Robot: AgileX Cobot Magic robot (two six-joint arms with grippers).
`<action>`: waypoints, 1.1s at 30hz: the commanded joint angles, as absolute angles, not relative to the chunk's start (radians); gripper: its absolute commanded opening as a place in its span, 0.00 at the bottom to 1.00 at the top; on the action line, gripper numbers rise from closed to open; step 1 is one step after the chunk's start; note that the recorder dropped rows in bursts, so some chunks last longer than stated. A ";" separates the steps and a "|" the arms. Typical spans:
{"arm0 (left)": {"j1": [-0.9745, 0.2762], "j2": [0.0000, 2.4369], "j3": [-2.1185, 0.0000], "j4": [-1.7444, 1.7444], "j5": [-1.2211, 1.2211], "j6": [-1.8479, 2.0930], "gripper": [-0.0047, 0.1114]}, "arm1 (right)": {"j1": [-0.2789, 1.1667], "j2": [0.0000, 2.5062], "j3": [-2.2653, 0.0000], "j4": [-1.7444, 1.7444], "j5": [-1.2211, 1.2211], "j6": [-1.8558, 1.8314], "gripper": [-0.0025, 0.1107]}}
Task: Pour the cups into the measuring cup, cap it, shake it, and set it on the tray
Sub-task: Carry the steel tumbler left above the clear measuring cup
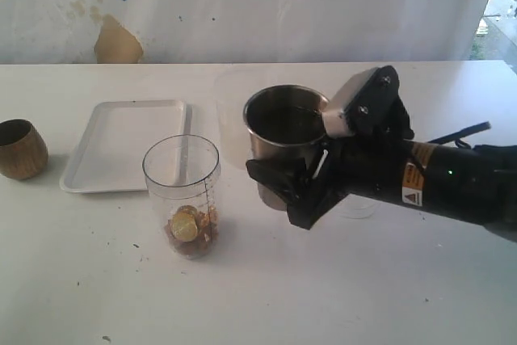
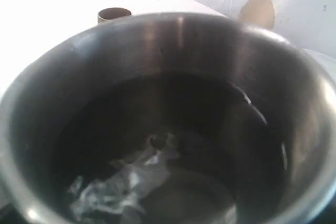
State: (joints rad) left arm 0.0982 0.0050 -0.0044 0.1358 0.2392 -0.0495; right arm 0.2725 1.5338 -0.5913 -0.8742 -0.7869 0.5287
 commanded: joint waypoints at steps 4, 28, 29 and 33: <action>0.098 0.000 0.000 0.134 0.240 -0.048 0.05 | 0.338 1.517 -0.737 -0.849 -0.652 0.553 0.02; 0.098 0.000 0.000 0.134 0.240 -0.048 0.05 | 0.360 1.657 -0.970 -0.853 -0.583 0.493 0.02; 0.098 0.000 0.000 0.134 0.240 -0.048 0.05 | 0.360 1.657 -0.970 -0.853 -0.583 0.493 0.02; 0.098 0.000 0.000 0.134 0.240 -0.048 0.05 | 0.371 1.657 -0.970 -0.853 -0.581 0.450 0.02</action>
